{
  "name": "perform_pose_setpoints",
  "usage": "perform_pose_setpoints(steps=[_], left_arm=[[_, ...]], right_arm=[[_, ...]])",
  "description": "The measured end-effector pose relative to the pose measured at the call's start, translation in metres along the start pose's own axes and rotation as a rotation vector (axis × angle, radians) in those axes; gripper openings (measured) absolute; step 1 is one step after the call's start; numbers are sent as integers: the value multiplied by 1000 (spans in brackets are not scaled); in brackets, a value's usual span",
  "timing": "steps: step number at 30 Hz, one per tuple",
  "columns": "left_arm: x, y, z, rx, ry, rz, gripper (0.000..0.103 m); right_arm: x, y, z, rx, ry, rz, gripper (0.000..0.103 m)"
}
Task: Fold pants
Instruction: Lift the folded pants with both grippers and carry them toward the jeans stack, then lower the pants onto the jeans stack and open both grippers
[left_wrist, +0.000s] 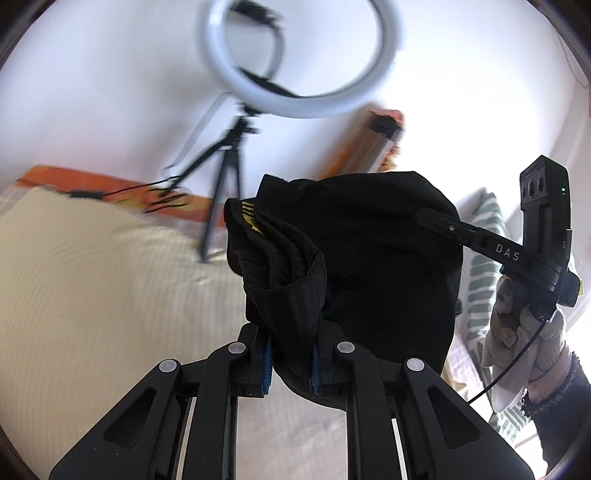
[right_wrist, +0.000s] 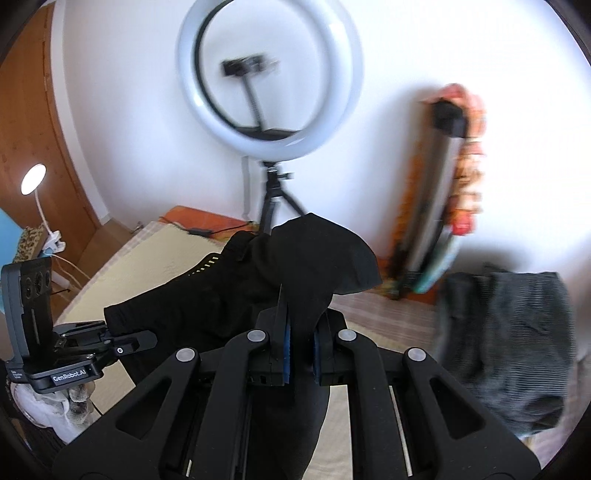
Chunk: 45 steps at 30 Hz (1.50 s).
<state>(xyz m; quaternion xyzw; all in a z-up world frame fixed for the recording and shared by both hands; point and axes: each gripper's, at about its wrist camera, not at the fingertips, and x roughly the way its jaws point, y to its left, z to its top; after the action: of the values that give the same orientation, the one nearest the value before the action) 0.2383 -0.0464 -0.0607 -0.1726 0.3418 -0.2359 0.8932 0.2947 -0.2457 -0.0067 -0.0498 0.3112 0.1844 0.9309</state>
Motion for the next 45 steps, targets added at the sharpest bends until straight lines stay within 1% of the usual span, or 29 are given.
perform_pose_setpoints(steps=[6, 11, 19, 24, 28, 32, 34, 36, 37, 39, 41, 43, 44, 45], left_arm=[[35, -57, 9, 33, -4, -68, 14], [65, -100, 14, 77, -11, -107, 14], [119, -165, 21, 120, -24, -163, 14], [152, -201, 20, 146, -34, -189, 14], [180, -224, 13, 179, -47, -183, 14], [207, -225, -1, 175, -17, -143, 14], [214, -220, -8, 165, 5, -119, 14], [218, -213, -14, 157, 36, -86, 18], [218, -208, -15, 149, 48, -70, 23], [216, -198, -16, 117, 73, -61, 26], [213, -191, -17, 99, 94, -48, 42], [207, -185, -19, 100, 100, -32, 49], [204, -182, -19, 106, 103, -33, 49], [200, -181, -20, 111, 105, -32, 50]], right_arm=[[-34, -62, -1, 9, -11, -70, 9], [-57, -116, 3, 1, -20, -140, 9], [-74, -194, 16, -22, -26, -217, 9], [-70, -237, 19, -64, 9, -260, 9], [-56, -273, 16, -66, 28, -251, 9], [-24, -309, 4, -5, 51, -180, 9], [-6, -324, -5, 29, 63, -165, 9], [7, -338, -15, 80, 90, -145, 11], [12, -346, -18, 108, 100, -144, 14], [18, -360, -25, 169, 114, -163, 40], [17, -371, -30, 241, 102, -180, 50], [13, -379, -36, 296, 92, -194, 56], [10, -381, -39, 314, 86, -211, 59], [10, -384, -40, 325, 82, -225, 59]])
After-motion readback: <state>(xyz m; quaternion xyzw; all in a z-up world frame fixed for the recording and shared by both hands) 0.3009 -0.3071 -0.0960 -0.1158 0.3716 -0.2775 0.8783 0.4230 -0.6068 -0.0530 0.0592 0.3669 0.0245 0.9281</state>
